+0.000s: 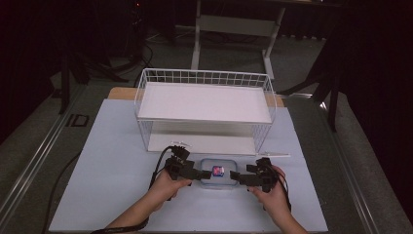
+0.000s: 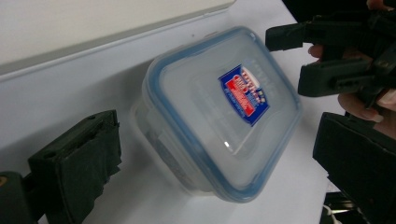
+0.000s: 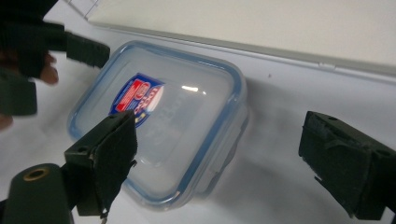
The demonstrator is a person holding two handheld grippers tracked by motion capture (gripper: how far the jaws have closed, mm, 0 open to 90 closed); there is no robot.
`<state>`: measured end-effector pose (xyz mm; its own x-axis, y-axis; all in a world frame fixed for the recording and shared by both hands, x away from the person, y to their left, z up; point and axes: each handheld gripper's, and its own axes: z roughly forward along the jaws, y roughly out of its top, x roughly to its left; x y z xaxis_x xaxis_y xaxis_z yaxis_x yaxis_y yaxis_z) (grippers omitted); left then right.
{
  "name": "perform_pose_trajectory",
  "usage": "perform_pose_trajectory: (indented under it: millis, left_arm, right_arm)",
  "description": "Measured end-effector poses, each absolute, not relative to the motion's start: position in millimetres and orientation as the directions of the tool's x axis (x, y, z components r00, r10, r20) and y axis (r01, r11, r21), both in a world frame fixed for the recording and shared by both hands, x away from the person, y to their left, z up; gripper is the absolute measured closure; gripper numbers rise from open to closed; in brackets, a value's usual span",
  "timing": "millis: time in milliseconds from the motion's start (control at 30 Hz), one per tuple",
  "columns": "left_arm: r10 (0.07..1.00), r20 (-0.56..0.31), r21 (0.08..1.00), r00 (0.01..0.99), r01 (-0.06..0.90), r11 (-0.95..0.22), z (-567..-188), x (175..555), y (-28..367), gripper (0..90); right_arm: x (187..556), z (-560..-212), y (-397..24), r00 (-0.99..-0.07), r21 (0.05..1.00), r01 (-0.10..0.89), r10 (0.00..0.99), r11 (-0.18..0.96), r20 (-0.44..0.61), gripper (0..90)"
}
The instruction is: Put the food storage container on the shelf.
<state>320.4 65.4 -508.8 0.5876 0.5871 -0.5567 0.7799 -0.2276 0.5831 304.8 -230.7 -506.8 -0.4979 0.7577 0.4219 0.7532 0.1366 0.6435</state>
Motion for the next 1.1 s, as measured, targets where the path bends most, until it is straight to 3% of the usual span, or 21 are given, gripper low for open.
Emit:
perform_pose_trajectory:
  millis: [200, 267, 400, 467, 533, 633, 867, 1100]
  left_arm:
    - [0.591, -0.594, 0.549, 0.545, 0.812, -0.198, -514.9, 320.6, 64.8, 3.7]
    - [0.603, -0.605, 0.531, 0.521, 0.827, -0.182, -518.3, 319.8, 64.1, 13.3]
    - [0.6, -0.638, 0.499, 0.482, 0.853, -0.154, -522.3, 321.4, 67.9, 16.8]
    - [0.587, -0.663, 0.481, 0.464, 0.865, -0.14, -524.5, 322.4, 69.9, 22.6]
    - [0.577, -0.675, 0.472, 0.46, 0.87, -0.141, -526.4, 322.6, 70.7, 32.0]
    - [0.568, -0.689, 0.453, 0.451, 0.879, -0.149, -528.4, 323.0, 69.5, 38.0]
    - [0.57, -0.67, 0.476, 0.475, 0.865, -0.16, -526.2, 319.5, 69.9, 41.0]
    - [0.607, -0.617, 0.506, 0.501, 0.843, -0.182, -518.6, 310.0, 66.0, 43.5]
  right_arm:
    - [310.5, -512.0, -231.5, -0.412, 0.554, 0.831, 0.732, 0.058, 0.542, 18.2]
    - [311.5, -511.5, -230.7, -0.384, 0.514, 0.856, 0.719, 0.043, 0.579, 23.7]
    - [311.9, -512.4, -228.4, -0.359, 0.469, 0.882, 0.706, 0.044, 0.61, 29.7]
    - [312.2, -514.0, -227.9, -0.335, 0.445, 0.895, 0.703, 0.03, 0.627, 33.1]
    - [312.0, -515.8, -226.9, -0.321, 0.423, 0.906, 0.702, 0.031, 0.636, 34.1]
    - [311.0, -516.9, -225.1, -0.32, 0.413, 0.91, 0.701, 0.039, 0.638, 34.0]
    - [312.8, -516.6, -225.8, -0.259, 0.354, 0.935, 0.692, 0.006, 0.673, 37.8]
    - [305.8, -511.0, -223.0, -0.278, 0.373, 0.927, 0.712, 0.024, 0.645, 39.7]
